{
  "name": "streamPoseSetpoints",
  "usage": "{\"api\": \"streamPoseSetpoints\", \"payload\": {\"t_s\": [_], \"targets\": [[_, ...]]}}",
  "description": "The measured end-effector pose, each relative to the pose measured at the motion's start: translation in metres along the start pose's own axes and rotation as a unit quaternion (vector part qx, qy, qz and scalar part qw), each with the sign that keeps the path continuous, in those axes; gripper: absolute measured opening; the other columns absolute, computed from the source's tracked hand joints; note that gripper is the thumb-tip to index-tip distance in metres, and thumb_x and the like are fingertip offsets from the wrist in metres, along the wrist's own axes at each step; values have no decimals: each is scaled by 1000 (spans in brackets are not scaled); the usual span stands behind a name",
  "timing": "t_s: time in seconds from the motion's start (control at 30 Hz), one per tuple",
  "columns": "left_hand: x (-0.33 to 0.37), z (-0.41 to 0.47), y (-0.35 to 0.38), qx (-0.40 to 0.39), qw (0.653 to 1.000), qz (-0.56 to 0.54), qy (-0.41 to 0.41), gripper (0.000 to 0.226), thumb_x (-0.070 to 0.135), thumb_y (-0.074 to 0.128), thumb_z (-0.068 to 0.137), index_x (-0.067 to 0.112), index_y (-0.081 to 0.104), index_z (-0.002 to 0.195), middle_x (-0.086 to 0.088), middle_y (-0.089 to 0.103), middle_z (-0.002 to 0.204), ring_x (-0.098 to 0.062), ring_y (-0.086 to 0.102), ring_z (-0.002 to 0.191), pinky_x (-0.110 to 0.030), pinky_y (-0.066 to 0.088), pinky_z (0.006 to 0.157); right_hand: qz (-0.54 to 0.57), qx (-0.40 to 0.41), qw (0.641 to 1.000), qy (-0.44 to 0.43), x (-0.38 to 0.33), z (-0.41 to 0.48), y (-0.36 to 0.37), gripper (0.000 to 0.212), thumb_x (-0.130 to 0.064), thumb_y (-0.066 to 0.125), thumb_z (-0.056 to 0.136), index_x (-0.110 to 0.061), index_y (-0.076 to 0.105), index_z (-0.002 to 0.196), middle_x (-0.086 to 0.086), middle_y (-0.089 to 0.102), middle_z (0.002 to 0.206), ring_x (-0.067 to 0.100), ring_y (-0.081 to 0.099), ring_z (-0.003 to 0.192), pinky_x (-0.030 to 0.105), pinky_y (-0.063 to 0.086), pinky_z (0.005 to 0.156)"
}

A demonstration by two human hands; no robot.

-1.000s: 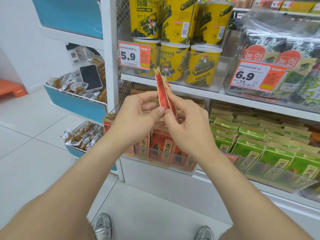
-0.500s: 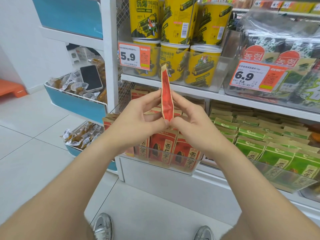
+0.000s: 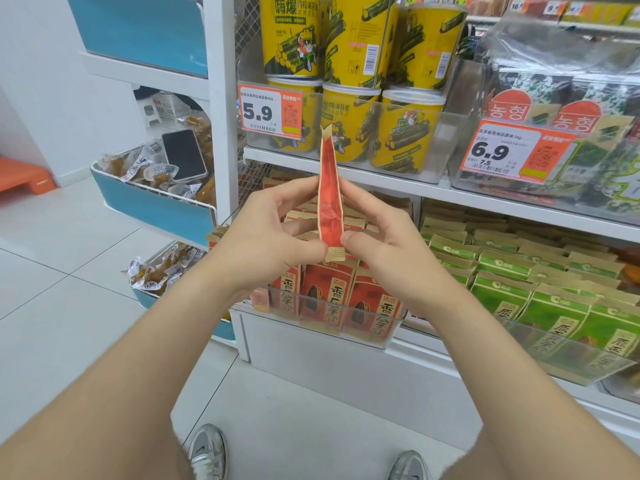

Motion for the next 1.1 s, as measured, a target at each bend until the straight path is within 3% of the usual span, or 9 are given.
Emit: {"api": "streamPoseSetpoints", "payload": {"t_s": [0.13,0.2,0.37,0.5,0.7,0.83,0.93,1.03,1.1], "targets": [[-1,0,-5,5,1000,16,-2,78,-22,76,80,27,68,141,9,72,137,-19,75,119,-46,61,103,-22,-6,1000,-8,-3,-2,5,76,1,53,104,-51,44,159,3,68,140,61,46,132,80,43,95],[0,0,-5,-3,1000,22,-5,77,-21,76,82,28,68,141,10,72,137,-19,75,118,-46,62,101,-21,-8,1000,-5,-2,-3,6,76,1,54,104,-51,44,159,13,66,139,57,60,125,71,54,96],[-2,-2,-2,-21,999,17,-22,78,-21,75,84,27,65,144,9,70,140,-21,76,118,-51,63,99,-4,-23,1000,-1,-3,-5,5,73,5,58,104,-39,45,162,-29,65,141,28,76,108,55,57,104],[-2,-3,0,-35,999,-1,-31,64,-10,71,93,28,64,144,10,70,141,-22,76,116,-48,64,93,-5,-22,1000,-19,-1,-3,5,76,-5,72,101,-35,42,164,-10,52,159,21,75,116,45,61,102],[-7,-5,2,12,997,-8,-76,27,25,67,106,19,58,130,-2,82,111,-32,80,102,-44,68,78,-158,86,981,-71,0,-5,3,85,-34,95,80,-48,52,152,-12,47,140,7,59,127,39,55,106],[-8,-2,-1,48,996,-10,-69,16,22,56,112,18,61,127,-5,83,103,-28,82,96,-52,67,84,-151,122,979,-60,-4,-5,2,102,-35,94,80,-47,35,161,-12,44,140,6,63,116,34,60,99],[-7,1,-1,40,994,-64,-78,26,15,49,114,20,67,132,-5,83,110,-25,81,101,-43,68,84,-70,166,984,-7,-1,0,-9,78,-34,77,99,-36,34,164,-8,64,133,13,73,98,36,63,86],[-10,0,0,8,990,-89,-111,30,15,48,115,18,68,136,-8,82,114,-27,80,106,-45,66,90,50,171,983,48,2,3,-18,38,-21,65,108,-20,61,145,-1,80,103,10,78,88,25,61,72],[-14,0,-1,3,987,-84,-138,29,17,49,115,18,71,133,-7,82,114,-26,80,106,-48,64,95,66,154,984,66,4,3,-17,25,-16,66,106,-18,68,132,4,82,99,15,80,89,36,65,78]]}}
Point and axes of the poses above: each hand's wrist, its own z-axis towards the middle knuckle, its own y-axis out of the palm, x = y × z, the point moved 7 cm from there along z, towards the middle knuckle
